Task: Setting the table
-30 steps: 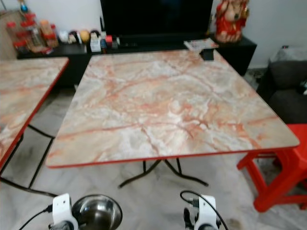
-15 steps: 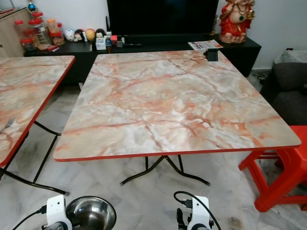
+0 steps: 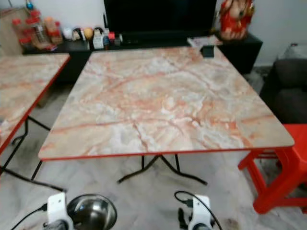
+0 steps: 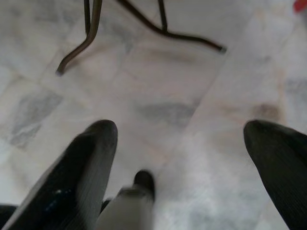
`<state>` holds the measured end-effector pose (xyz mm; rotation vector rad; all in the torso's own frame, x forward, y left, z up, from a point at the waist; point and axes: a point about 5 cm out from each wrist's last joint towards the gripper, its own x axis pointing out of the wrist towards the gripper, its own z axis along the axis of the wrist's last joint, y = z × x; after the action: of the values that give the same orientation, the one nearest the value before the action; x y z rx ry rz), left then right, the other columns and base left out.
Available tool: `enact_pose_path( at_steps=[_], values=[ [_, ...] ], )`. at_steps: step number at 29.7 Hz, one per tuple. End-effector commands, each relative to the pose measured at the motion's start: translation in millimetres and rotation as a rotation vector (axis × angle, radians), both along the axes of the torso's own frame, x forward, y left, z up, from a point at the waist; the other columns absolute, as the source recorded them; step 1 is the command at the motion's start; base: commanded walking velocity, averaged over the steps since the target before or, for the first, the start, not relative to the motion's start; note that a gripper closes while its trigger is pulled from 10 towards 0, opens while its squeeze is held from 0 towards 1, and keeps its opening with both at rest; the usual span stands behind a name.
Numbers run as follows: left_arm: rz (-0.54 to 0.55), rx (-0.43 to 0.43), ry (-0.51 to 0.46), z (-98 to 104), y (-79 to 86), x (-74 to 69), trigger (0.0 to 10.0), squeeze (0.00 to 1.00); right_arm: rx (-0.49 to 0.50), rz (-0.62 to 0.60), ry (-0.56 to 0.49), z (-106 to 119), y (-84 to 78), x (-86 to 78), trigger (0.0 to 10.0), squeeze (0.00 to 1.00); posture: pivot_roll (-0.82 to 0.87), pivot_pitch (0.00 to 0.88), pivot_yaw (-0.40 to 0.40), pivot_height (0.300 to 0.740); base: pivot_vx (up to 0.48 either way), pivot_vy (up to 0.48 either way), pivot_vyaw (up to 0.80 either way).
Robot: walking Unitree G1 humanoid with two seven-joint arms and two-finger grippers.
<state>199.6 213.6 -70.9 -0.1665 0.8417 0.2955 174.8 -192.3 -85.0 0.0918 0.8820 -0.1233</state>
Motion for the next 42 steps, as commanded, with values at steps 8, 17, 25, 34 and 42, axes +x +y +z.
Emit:
enact_pose_path(
  at_steps=[8, 17, 25, 34, 42],
  values=[
    [-0.013, 0.019, 0.004, 1.7, 4.3, 1.7, 10.0, 0.00, 0.011, 0.001, -0.003, -0.3, 6.2, 1.2, 10.0, 0.00, -0.05, 0.000, 0.008, 0.740, 0.000, -0.306, 0.00],
    [-0.012, 0.015, -0.001, 2.1, 3.1, 2.8, 10.0, 0.00, 0.010, -0.004, -0.004, 0.1, 4.6, 1.5, 10.0, 0.00, -0.05, 0.000, 0.004, 0.740, 0.000, -0.305, 0.00],
    [-0.018, 0.015, -0.002, 2.3, 2.5, 3.6, 10.0, 0.00, 0.012, -0.010, -0.002, -0.3, 4.3, 0.6, 10.0, 0.00, -0.06, 0.000, 0.007, 0.740, 0.000, -0.304, 0.00],
    [0.009, 0.012, -0.017, 3.8, 2.5, 6.0, 10.0, 0.00, 0.012, -0.008, -0.005, 0.1, 3.2, 1.0, 10.0, 0.00, -0.05, 0.000, 0.001, 0.740, 0.000, -0.168, 0.00],
    [0.013, -0.024, -0.038, 3.6, 0.0, 5.7, 10.0, 0.00, 0.008, 0.000, -0.008, 1.0, 2.5, 2.8, 10.0, 0.00, -0.05, 0.000, -0.004, 0.740, 0.000, 0.000, 0.00]
  ],
)
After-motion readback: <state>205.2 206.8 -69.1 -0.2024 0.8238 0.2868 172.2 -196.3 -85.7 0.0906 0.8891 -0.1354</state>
